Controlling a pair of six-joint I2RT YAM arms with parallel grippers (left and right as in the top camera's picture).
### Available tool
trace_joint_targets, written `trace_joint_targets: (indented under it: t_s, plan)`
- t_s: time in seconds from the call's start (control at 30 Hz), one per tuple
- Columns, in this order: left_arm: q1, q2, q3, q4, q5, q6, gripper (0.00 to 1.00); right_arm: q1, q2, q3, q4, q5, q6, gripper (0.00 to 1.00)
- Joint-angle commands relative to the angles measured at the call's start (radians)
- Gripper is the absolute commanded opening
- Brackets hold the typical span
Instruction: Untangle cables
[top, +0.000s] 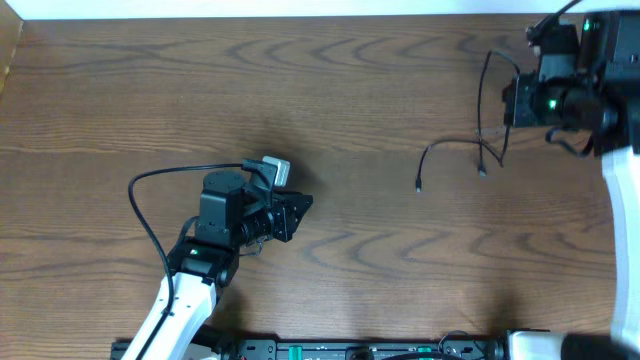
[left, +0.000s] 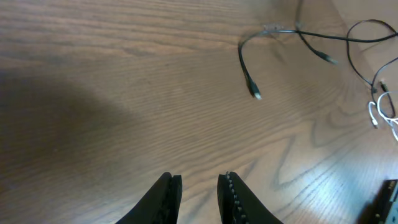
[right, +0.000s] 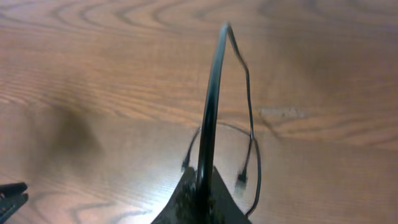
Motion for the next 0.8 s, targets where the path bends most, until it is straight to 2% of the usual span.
trace_joint_targets:
  t_s: [0.0,0.53,0.77]
  plan:
    - [0.004,-0.029,0.007,-0.012,-0.025,0.028,0.25,-0.042,0.103,0.092,-0.036,-0.015,-0.001,0.01]
    - [0.004,-0.04,0.007,-0.049,-0.025,0.061,0.25,-0.355,0.645,0.497,-0.045,0.031,0.077,0.01]
    - [0.003,-0.039,0.007,-0.057,-0.037,0.065,0.25,-0.521,0.757,0.684,-0.001,0.157,0.126,0.01]
